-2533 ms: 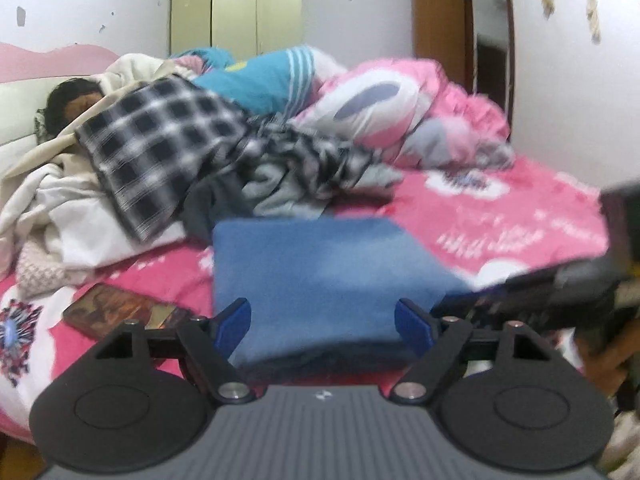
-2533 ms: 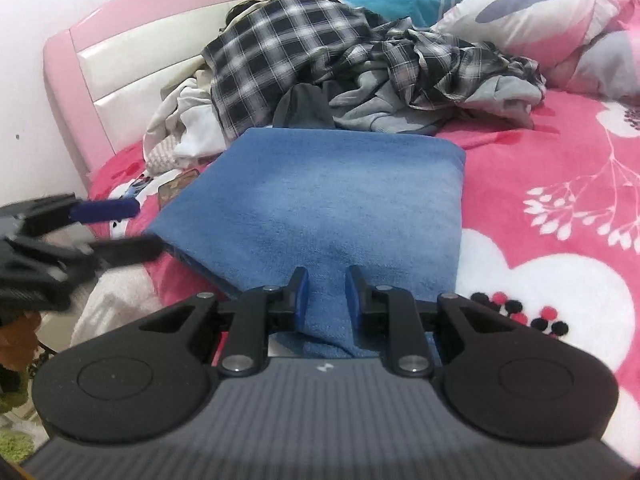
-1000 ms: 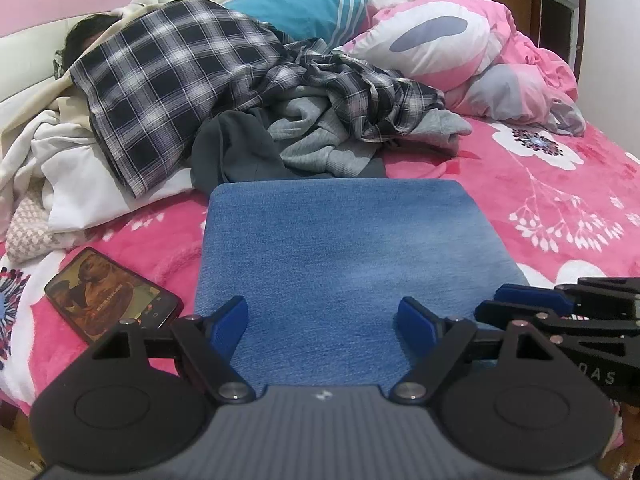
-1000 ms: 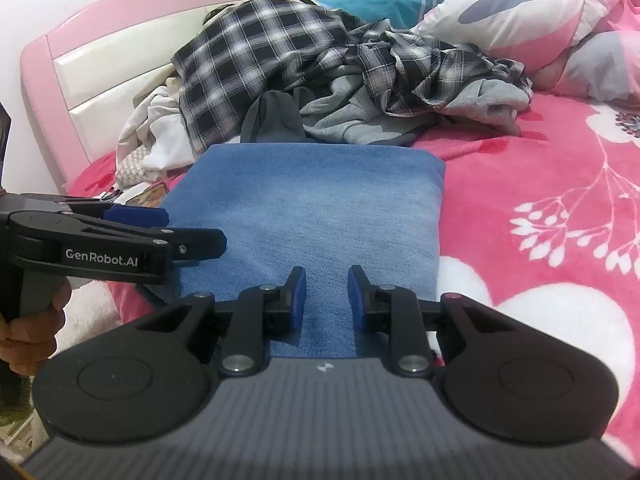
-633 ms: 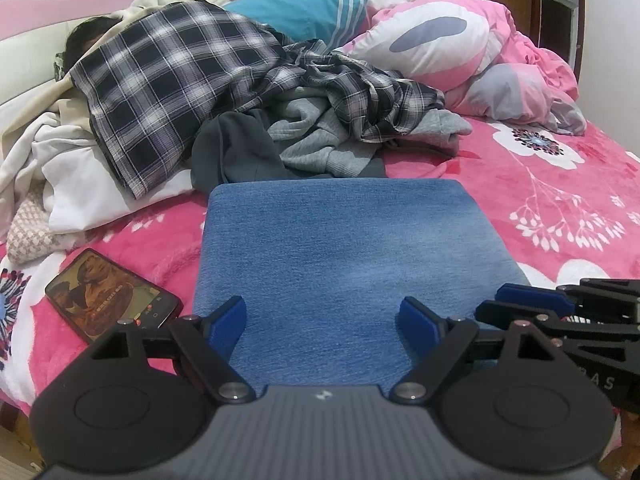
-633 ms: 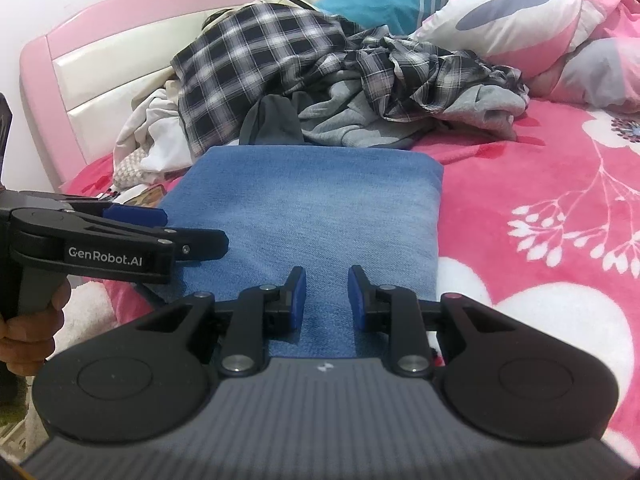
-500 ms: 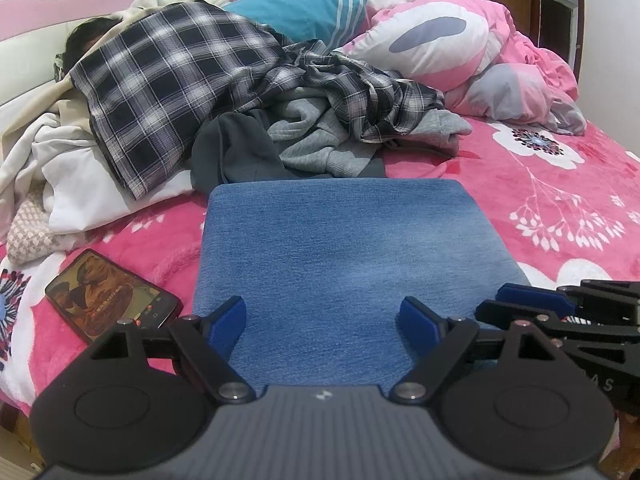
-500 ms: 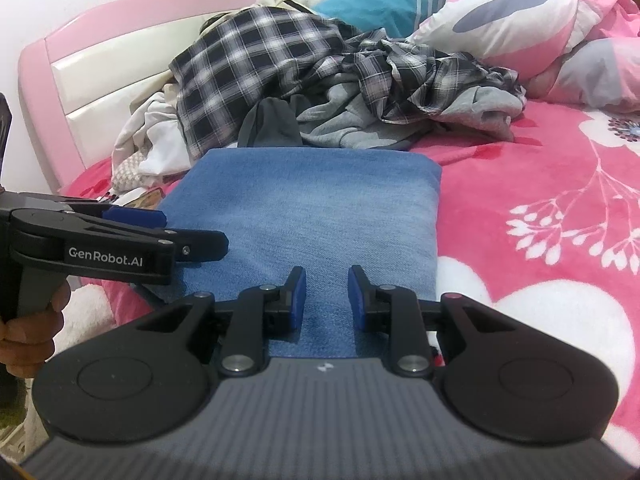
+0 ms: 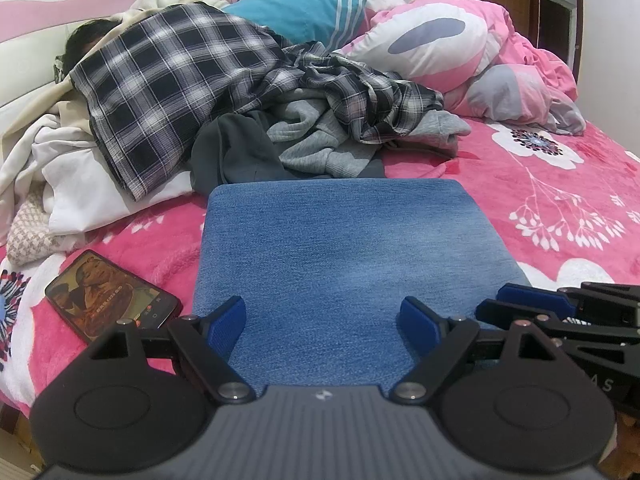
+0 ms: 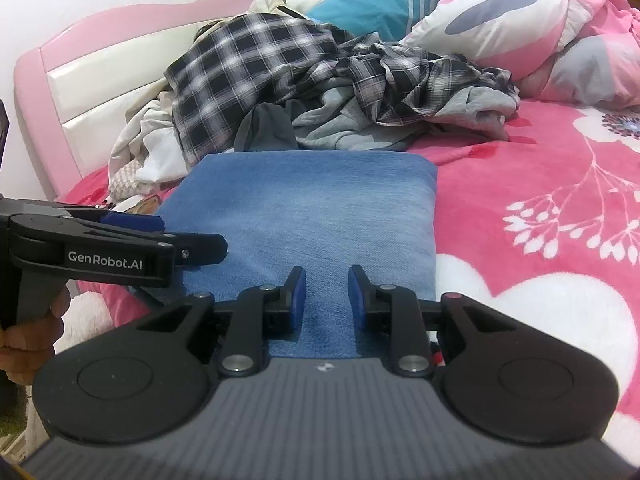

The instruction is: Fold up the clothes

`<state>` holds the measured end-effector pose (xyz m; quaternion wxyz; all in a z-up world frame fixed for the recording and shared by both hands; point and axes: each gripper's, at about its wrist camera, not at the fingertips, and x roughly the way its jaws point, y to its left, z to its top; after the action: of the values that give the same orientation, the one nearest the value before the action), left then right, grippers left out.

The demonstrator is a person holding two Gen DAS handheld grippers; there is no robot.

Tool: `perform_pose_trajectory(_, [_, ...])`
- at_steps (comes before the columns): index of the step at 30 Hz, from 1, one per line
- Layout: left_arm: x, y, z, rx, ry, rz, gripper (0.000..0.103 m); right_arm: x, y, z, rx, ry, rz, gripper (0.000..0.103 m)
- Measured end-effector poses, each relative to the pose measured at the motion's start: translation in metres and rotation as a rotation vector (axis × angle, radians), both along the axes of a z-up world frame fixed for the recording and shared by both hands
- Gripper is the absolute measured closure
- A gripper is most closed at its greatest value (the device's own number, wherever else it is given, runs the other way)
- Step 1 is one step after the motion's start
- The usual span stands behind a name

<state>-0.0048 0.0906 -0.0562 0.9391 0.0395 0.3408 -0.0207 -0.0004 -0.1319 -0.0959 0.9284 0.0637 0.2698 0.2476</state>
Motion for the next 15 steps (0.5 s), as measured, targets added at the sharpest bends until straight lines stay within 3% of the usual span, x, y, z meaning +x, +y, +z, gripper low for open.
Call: perform_pose_trajectory(15, [-0.0042, 0.0032, -0.0014, -0.015, -0.022, -0.019, 0.017, 0.0047, -0.0035, 0.0065, 0.019, 0.022, -0.003, 0.08])
